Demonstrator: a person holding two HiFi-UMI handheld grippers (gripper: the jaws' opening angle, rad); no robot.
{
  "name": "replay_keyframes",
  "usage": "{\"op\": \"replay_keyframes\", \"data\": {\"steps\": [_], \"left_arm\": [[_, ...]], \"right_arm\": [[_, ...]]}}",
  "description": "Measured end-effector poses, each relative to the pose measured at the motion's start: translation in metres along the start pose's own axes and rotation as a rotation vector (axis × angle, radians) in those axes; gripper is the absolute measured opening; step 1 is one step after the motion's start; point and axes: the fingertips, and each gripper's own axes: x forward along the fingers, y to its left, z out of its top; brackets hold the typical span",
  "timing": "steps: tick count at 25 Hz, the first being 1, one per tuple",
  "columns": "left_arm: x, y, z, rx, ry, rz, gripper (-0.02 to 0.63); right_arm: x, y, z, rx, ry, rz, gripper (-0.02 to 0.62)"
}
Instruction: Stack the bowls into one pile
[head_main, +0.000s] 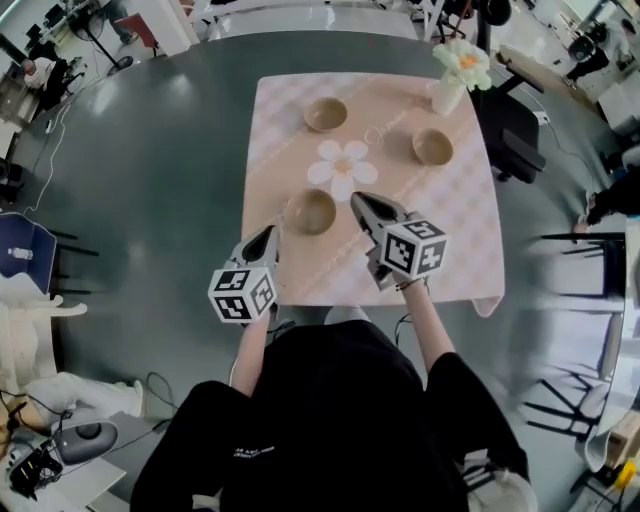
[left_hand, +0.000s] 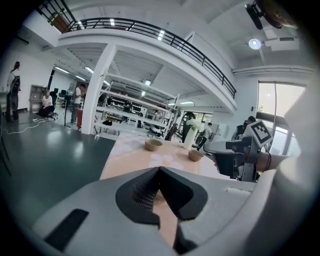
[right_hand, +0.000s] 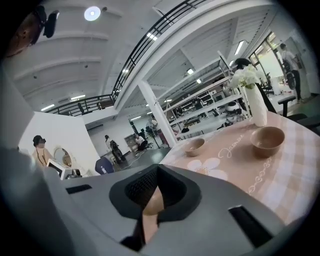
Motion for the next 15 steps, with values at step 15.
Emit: {"op": "replay_keyframes", "data": {"steps": [15], "left_arm": [[0.019, 0.019, -0.033, -0.103, 0.097, 0.097, -0.003]], "right_arm": [[0.069, -0.015, -0.035, 0.003, 0.218, 0.033, 0.000]]}}
